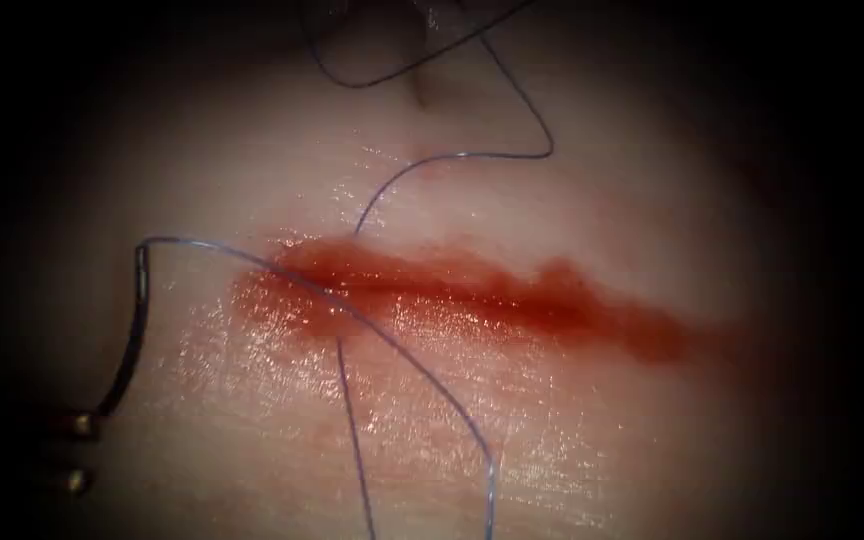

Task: Wound Closure

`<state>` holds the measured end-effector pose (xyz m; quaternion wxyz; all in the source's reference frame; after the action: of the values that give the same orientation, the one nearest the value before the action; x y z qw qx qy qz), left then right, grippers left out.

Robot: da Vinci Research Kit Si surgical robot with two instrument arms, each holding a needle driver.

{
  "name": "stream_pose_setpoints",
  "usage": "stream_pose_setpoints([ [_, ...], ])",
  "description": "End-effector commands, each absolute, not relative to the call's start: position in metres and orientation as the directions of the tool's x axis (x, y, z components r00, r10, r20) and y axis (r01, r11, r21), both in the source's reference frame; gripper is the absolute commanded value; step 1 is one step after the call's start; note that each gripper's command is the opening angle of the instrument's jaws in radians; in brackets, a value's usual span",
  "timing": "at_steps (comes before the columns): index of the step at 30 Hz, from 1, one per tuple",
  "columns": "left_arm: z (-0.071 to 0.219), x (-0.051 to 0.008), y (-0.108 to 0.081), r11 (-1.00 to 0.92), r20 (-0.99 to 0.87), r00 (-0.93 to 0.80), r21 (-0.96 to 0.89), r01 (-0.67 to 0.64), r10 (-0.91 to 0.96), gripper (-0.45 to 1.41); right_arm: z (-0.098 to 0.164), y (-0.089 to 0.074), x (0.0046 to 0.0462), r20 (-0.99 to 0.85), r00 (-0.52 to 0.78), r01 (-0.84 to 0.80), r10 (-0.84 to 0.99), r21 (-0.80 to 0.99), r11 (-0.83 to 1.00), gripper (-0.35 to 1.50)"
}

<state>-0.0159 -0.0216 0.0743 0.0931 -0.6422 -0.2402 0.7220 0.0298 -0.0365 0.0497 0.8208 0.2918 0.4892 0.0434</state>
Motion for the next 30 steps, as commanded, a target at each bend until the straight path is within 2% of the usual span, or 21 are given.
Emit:
stream_pose_setpoints([
  [1,0.075,-0.0162,-0.022,-0.865,-0.881,-0.156,-0.469,0.180,0.446,-0.45,0.050,-0.037,0.0303,-0.787,0.499,0.216,0.362,0.518,0.828,-0.35],
  [2,0.075,-0.0159,-0.022,-0.865,-0.882,-0.156,-0.468,0.182,0.445,-0.45,0.050,-0.037,0.0302,-0.793,0.489,0.197,0.364,0.507,0.839,0.20],
  [3,0.075,-0.0157,-0.022,-0.865,-0.882,-0.156,-0.467,0.183,0.444,-0.45,0.050,-0.037,0.0299,-0.794,0.487,0.180,0.365,0.499,0.848,0.57],
  [5,0.075,-0.0153,-0.022,-0.868,-0.886,-0.155,-0.461,0.185,0.438,-0.45,0.049,-0.036,0.0292,-0.822,0.476,0.158,0.312,0.429,0.890,1.08],
  [6,0.075,-0.0151,-0.022,-0.867,-0.886,-0.155,-0.461,0.187,0.437,-0.45,0.049,-0.035,0.0288,-0.829,0.477,0.152,0.294,0.407,0.901,1.14],
  [11,0.075,-0.0140,-0.022,-0.868,-0.886,-0.159,-0.460,0.187,0.435,-0.45,0.049,-0.033,0.0262,-0.837,0.500,0.148,0.223,0.337,0.930,1.14],
  [16,0.075,-0.0136,-0.022,-0.865,-0.884,-0.151,-0.465,0.189,0.442,-0.45,0.050,-0.031,0.0258,-0.838,0.511,0.109,0.192,0.285,0.952,1.09],
  [23,0.075,-0.0133,-0.022,-0.865,-0.885,-0.148,-0.464,0.190,0.442,-0.45,0.055,-0.027,0.0299,-0.856,0.498,0.018,0.141,0.172,0.985,1.04],
  [30,0.075,-0.0134,-0.022,-0.865,-0.885,-0.148,-0.464,0.190,0.442,-0.45,0.059,-0.026,0.0327,-0.852,0.512,-0.001,0.109,0.126,0.992,0.99],
])
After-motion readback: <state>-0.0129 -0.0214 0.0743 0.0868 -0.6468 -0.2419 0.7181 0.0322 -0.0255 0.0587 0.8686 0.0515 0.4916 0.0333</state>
